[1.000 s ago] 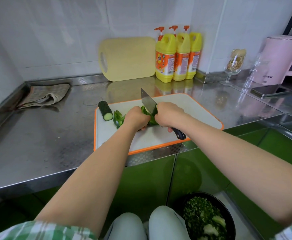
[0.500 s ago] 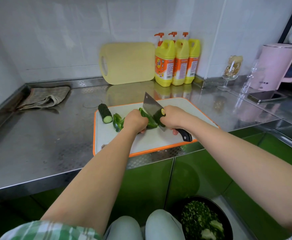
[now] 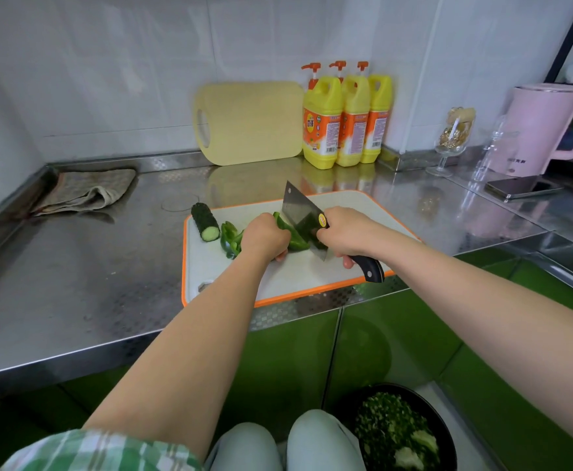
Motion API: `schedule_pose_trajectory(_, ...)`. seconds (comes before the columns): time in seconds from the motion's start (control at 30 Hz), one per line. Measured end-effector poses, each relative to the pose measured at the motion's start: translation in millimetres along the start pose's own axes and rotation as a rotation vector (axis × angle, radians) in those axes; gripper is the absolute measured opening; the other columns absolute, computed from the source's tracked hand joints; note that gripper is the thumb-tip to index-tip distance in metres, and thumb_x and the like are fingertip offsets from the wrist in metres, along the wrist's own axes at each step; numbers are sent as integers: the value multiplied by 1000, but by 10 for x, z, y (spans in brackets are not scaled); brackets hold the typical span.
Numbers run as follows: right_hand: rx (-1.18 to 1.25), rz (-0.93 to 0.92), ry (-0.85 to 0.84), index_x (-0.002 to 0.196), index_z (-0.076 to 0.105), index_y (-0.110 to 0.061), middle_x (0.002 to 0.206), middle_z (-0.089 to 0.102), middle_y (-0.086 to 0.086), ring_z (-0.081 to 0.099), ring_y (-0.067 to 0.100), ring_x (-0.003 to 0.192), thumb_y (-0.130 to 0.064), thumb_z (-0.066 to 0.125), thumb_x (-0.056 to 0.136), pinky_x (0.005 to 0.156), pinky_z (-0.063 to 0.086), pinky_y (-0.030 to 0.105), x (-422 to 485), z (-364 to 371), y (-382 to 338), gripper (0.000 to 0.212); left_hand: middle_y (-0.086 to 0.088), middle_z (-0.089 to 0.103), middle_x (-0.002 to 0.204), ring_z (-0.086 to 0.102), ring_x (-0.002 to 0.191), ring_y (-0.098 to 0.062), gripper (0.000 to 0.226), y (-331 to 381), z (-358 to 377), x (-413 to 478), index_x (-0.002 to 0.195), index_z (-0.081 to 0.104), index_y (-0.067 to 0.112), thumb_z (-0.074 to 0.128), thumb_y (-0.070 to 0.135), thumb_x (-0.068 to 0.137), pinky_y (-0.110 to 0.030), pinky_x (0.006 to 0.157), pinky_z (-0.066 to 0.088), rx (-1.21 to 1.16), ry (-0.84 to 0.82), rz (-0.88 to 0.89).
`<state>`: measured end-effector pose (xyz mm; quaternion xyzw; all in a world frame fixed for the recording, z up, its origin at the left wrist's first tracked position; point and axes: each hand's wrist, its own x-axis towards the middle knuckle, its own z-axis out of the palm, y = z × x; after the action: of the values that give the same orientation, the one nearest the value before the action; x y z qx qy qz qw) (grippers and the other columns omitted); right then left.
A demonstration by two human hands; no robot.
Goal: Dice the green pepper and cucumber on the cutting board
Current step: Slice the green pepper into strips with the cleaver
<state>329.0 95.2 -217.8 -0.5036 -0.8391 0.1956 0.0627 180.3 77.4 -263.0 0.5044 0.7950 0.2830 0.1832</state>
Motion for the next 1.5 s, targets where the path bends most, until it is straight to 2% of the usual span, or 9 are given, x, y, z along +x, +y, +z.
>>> schedule_pose_trajectory(0.17, -35, 7, -23, 82, 41, -9, 66, 56, 12, 58, 22, 40, -9, 39, 92, 41, 39, 20, -43, 12, -4, 10, -16, 68, 67, 67, 73, -34, 31, 5, 2, 6, 45, 56, 9, 52, 4, 75, -35, 68, 57, 38, 3, -3)
schedule_pose_trajectory(0.33, -48, 0, -74, 76, 40, -8, 73, 57, 22, 57, 28, 44, -5, 36, 91, 43, 41, 21, -75, -47, -10, 16, -13, 63, 62, 61, 65, -32, 27, 10, 11, 35, 49, 55, 8, 52, 2, 75, -33, 63, 53, 62, -10, -10)
schedule_pose_trajectory(0.5, -52, 22, -87, 79, 46, -2, 71, 57, 25, 58, 30, 44, -3, 39, 89, 45, 43, 23, 9, -13, -41, 12, -17, 70, 73, 66, 73, -34, 24, -1, 21, 57, 55, 55, 8, 52, 3, 78, -33, 65, 53, 62, -21, 2)
schedule_pose_trajectory(0.6, -57, 32, -44, 85, 49, -1, 73, 62, 24, 59, 31, 45, -3, 43, 87, 46, 43, 23, 51, 82, -86, 6, -17, 71, 82, 66, 76, -33, 4, -10, 30, 68, 86, 54, 4, 52, 5, 82, -33, 60, 49, 54, -19, 11)
schedule_pose_trajectory(0.67, -76, 37, -1, 86, 49, -3, 74, 62, 17, 58, 27, 44, -5, 43, 89, 47, 39, 23, 83, 126, -114, 7, -16, 70, 86, 65, 79, -32, 17, -23, 44, 83, 102, 47, 4, 50, 9, 86, -33, 60, 48, 57, -17, 9)
schedule_pose_trajectory(0.77, -75, 59, 65, 87, 48, -8, 74, 57, 7, 58, 21, 42, -7, 42, 90, 49, 39, 23, 100, 158, -104, 7, -18, 69, 91, 65, 86, -34, 21, -32, 52, 87, 108, 44, 4, 47, 11, 88, -34, 63, 48, 47, -20, 17)
schedule_pose_trajectory(0.97, 36, 41, 145, 71, 33, -18, 68, 47, 2, 62, 26, 45, -11, 39, 89, 51, 42, 26, 51, 143, 54, 20, -18, 66, 99, 61, 95, -36, 23, -42, 55, 81, 110, 44, 3, 47, 14, 90, -34, 68, 43, 64, 7, 26)
schedule_pose_trajectory(1.23, -21, 17, -6, 82, 42, -8, 64, 56, 13, 59, 24, 43, -7, 37, 90, 43, 39, 20, -98, -28, -95, 9, -14, 68, 82, 66, 85, -33, 23, -50, 75, 105, 96, 63, -2, 50, 10, 82, -31, 65, 48, 99, 7, 8)
schedule_pose_trajectory(1.5, -126, 45, -13, 77, 46, -8, 63, 58, 11, 59, 24, 40, -6, 42, 89, 44, 40, 21, -158, 57, -145, 13, -5, 49, 68, 58, 83, -32, 5, -37, 82, 120, 83, 49, 7, 53, 9, 86, -31, 63, 42, 144, 23, 35)
